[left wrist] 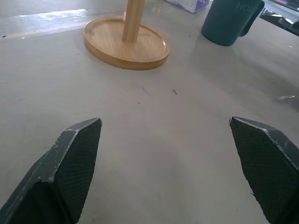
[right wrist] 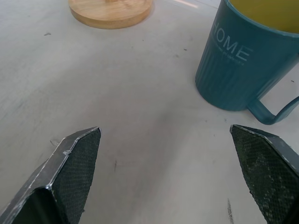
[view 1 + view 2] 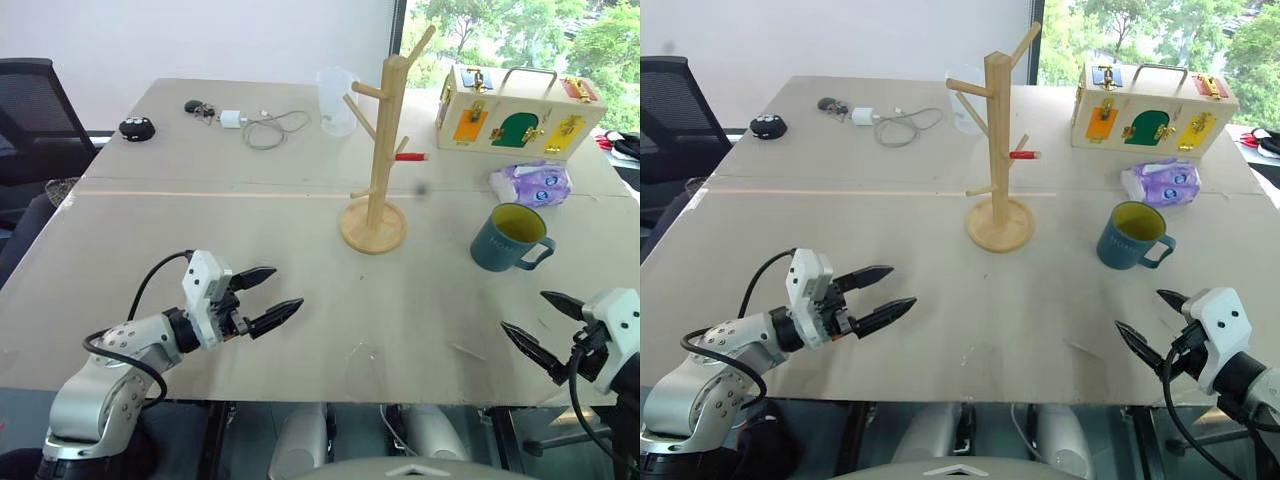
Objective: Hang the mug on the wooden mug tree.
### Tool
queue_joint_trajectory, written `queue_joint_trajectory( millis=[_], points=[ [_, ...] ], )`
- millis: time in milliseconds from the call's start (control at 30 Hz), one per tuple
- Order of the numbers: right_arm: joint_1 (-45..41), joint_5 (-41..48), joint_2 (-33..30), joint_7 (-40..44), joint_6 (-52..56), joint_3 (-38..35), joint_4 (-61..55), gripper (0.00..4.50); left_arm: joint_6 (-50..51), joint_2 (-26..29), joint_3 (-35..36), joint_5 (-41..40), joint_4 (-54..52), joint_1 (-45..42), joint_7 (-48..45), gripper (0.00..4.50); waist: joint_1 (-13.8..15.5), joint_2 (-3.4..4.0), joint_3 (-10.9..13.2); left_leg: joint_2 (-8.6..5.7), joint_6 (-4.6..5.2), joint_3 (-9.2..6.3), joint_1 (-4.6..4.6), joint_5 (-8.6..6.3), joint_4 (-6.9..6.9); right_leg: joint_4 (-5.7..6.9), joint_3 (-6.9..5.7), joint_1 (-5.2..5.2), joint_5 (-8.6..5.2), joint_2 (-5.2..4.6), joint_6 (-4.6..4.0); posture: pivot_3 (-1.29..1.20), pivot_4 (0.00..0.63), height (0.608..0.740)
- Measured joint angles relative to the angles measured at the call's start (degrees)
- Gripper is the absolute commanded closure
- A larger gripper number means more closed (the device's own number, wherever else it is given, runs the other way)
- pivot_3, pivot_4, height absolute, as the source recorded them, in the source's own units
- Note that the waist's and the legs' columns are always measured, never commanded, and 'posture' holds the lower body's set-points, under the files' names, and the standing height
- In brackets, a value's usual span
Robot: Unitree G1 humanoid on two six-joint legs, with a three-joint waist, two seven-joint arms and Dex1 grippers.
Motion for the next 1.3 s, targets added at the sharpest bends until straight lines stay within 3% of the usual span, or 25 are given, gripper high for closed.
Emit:
queue_joint_trajectory(
  millis=[67,133,367,433,633,733,1233,1300],
  points=[
    [0.1,-0.1,0.1,0.0,-0.2,0.0,0.0,0.02,0.0,0.0,0.0,0.0,0.1,-0.1,-0.1,0.0,0.0,0.0,0.0,-0.01,0.02,0.0,0.0,-0.01,0.0,0.0,0.0,0.0,0.0,0.0,0.01,0.0,0.15,0.74],
    [-5.3,-3.8,4.1,-9.4,3.2,2.8,-0.4,0.02,-0.1,0.3,-0.1,-1.6,1.9,-4.2,-3.1,0.0,0.0,-0.11,0.0,0.06,0.0,-0.08,-0.03,0.0,0.17,0.05,-0.11,-0.01,-0.09,0.05,0.18,0.0,0.15,0.74],
    [-16.1,-7.0,11.0,-25.2,12.3,3.8,2.8,0.02,-0.4,5.4,-1.7,-6.0,-1.6,-10.3,-13.4,0.0,-0.1,0.12,0.0,-0.03,-0.01,0.08,-0.01,0.0,0.05,0.05,-0.08,-0.04,0.04,-0.04,-0.06,0.0,0.15,0.74],
    [-19.2,-8.0,13.1,-28.3,12.8,3.8,5.3,0.53,0.0,6.0,-3.4,-6.3,-3.3,-12.5,-14.6,0.0,0.0,0.17,0.0,-0.06,-0.06,0.1,-0.05,0.04,0.01,0.04,-0.07,-0.07,0.03,0.11,-0.05,0.0,0.15,0.74],
    [-22.5,-10.8,16.0,-31.6,11.6,6.2,9.8,0.53,0.6,5.6,-6.1,-7.5,-5.2,-15.0,-14.0,0.0,-0.2,0.22,0.0,-0.04,-0.05,0.11,-0.03,0.03,-0.01,0.02,0.05,-0.07,0.01,0.27,0.0,0.0,0.15,0.74],
    [-23.9,-12.1,17.0,-32.5,10.3,7.3,12.7,1.39,0.6,5.6,-7.3,-7.5,-5.2,-15.0,-13.4,0.0,-0.2,0.23,0.0,-0.03,0.0,0.11,-0.01,0.01,-0.01,0.04,0.08,-0.07,0.01,0.31,0.0,0.0,0.15,0.74],
    [-29.5,-14.5,17.0,-32.7,6.7,8.1,19.2,1.39,-0.6,5.2,-7.2,-7.2,-8.5,-10.0,-10.6,0.0,-0.2,0.26,0.0,0.0,0.0,0.12,0.01,0.02,-0.01,0.05,0.22,-0.07,0.01,0.42,-0.01,0.0,0.15,0.74],
    [-29.9,-14.7,17.0,-32.8,6.7,8.5,19.8,1.91,-1.3,5.2,-6.8,-7.1,-8.6,-9.6,-10.6,0.0,-0.2,0.27,0.0,0.0,0.0,0.1,0.01,0.02,-0.01,0.05,0.2,-0.06,0.02,0.42,-0.01,0.0,0.15,0.74]
  ],
)
